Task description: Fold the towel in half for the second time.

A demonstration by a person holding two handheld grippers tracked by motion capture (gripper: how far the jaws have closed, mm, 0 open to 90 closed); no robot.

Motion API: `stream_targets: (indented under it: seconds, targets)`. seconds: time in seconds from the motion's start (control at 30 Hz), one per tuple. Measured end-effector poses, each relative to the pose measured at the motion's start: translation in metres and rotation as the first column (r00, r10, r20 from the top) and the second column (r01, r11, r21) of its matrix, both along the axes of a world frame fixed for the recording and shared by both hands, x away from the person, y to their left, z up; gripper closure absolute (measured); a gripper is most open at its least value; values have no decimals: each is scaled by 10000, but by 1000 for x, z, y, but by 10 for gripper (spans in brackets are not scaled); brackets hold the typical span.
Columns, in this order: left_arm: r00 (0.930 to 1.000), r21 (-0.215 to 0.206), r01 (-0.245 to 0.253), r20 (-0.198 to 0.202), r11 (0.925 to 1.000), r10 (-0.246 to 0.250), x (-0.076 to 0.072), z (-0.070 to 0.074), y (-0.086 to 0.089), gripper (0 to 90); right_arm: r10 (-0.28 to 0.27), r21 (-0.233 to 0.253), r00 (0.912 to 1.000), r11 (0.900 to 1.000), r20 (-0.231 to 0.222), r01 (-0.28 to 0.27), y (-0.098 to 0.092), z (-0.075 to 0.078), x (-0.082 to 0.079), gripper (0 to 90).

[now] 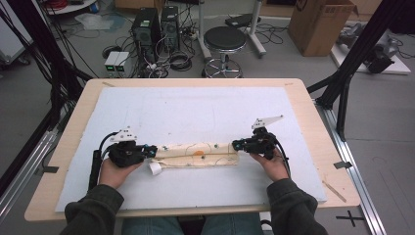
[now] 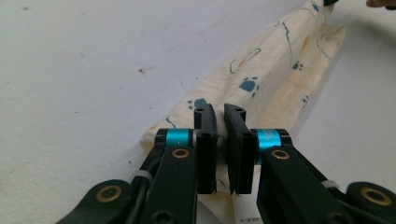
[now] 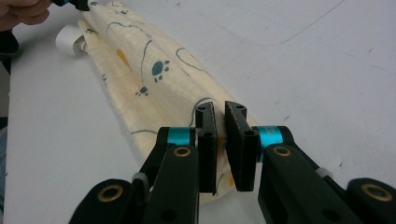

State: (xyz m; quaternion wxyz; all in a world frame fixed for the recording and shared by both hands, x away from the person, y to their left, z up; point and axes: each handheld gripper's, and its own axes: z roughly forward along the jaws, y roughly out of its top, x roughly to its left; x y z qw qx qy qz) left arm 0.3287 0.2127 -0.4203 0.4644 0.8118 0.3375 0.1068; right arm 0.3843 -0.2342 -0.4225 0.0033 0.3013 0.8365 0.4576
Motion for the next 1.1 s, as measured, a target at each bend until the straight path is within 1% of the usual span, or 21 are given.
stream_targets:
  seconds: [0.07, 0.13, 0.23, 0.3, 0.37, 0.47, 0.5, 0.53, 0.57, 0.6, 0.67, 0.77, 0.8, 0.87, 0.9, 0.97, 1.03, 1.1]
  targets:
    - [9999, 276, 129, 26, 9995, -130, -1, 0, -1, 821, 61, -45, 10000, 10000, 42, -60, -1, -2, -3, 826]
    - [9998, 367, 193, -6, 9991, -193, -2, -1, -3, 819, 81, -197, 10000, 9998, 58, -80, -1, -2, -5, 819]
    - [9996, 495, 279, -4, 9984, -280, -4, -1, -5, 813, 177, -231, 9997, 9996, 179, -173, -1, -1, -8, 818]
    - [9993, 823, 369, 27, 9959, -373, -6, -1, -6, 813, 186, -262, 9997, 9995, 163, -181, -2, -2, -11, 815]
    - [9991, 1007, 414, -22, 9941, -414, -7, -2, -8, 812, 221, -281, 9996, 9994, 197, -215, -2, -3, -14, 814]
    - [9991, 1140, 430, -21, 9926, -430, -9, -2, -10, 812, 334, -401, 9991, 9987, 244, -324, -2, -4, -17, 812]
    - [9990, 1213, 458, -56, 9916, -455, -9, -2, -10, 812, 358, -460, 9992, 9983, 199, -349, -2, -4, -18, 811]
    - [9989, 1356, 473, -55, 9896, -470, -10, -3, -11, 809, 385, -518, 9989, 9980, 263, -371, -2, -4, -18, 809]
    - [9987, 1403, 507, -99, 9888, -498, -10, -3, -11, 804, 423, -551, 9988, 9976, 252, -409, -2, -5, -19, 809]
    - [9990, 1328, 455, -93, 9901, -446, -11, -4, -11, 803, 427, -547, 9989, 9976, 179, -417, -2, -5, -21, 808]
    - [9994, 961, 312, -142, 9949, -300, -12, -9, -7, 804, 489, -597, 9986, 9971, 219, -475, -2, -5, -23, 808]
    - [9993, 821, 203, -314, 9964, -178, -14, -15, -4, 797, 577, -671, 9981, 9962, 203, -563, -2, -6, -26, 805]
    - [9995, 788, 166, -289, 9968, -143, -15, -15, -4, 795, 652, -732, 9978, 9953, 143, -640, -1, -7, -27, 806]
    - [9996, 780, 171, -249, 9968, -152, -16, -14, -4, 785, 684, -877, 9975, 9939, 195, -664, 0, -8, -29, 803]
    - [9995, 825, 204, -249, 9964, -184, -16, -14, -4, 773, 716, -885, 9974, 9936, 71, -707, -1, -9, -30, 801]
    - [9992, 710, 202, -349, 9973, -178, -17, -16, -4, 731, 713, -899, 9974, 9935, 80, -703, -1, -10, -32, 797]
    - [9990, 587, 282, -375, 9979, -260, -17, -16, -3, 671, 747, -834, 9972, 9937, 30, -742, -2, -11, -33, 785]
    - [9986, 345, 364, -399, 9987, -350, -19, -15, -2, 587, 734, -832, 9973, 9939, 31, -728, -2, -12, -33, 752]
